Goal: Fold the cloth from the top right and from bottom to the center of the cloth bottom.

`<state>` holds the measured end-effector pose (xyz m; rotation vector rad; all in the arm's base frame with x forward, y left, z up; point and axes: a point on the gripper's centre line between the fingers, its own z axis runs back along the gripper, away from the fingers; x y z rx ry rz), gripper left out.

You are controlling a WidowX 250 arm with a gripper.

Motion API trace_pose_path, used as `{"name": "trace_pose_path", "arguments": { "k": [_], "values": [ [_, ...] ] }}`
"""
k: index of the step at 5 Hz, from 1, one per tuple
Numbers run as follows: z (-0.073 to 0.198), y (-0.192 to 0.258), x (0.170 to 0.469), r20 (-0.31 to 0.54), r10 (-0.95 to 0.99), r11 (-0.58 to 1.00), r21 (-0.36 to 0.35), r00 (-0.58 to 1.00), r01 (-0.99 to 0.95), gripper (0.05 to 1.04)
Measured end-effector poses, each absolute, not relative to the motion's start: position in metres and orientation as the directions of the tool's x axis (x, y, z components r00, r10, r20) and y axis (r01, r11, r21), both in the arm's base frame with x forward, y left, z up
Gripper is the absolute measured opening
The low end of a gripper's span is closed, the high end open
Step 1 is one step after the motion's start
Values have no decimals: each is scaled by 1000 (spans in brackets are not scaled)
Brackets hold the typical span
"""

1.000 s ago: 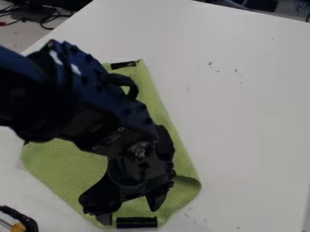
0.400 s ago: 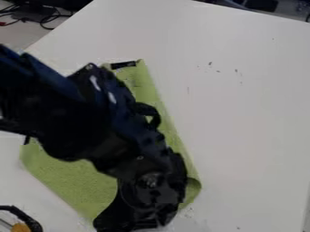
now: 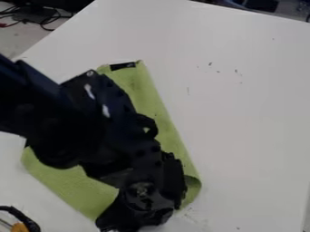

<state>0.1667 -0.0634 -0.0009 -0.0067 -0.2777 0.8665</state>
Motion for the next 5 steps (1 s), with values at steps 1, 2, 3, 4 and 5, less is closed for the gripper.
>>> {"name": "trace_pose_path", "arguments": {
  "k": [1,2,3,4,5],
  "values": [
    [0,-64,168,238,761,640,-124,603,-758,517],
    [2,-61,170,222,777,615,-66,589,-786,363],
    [11,-60,173,219,769,612,18,601,-790,208],
    [33,-64,187,213,759,613,88,616,-785,135],
    [56,-60,213,201,724,648,126,659,-751,109]
  ]
}}
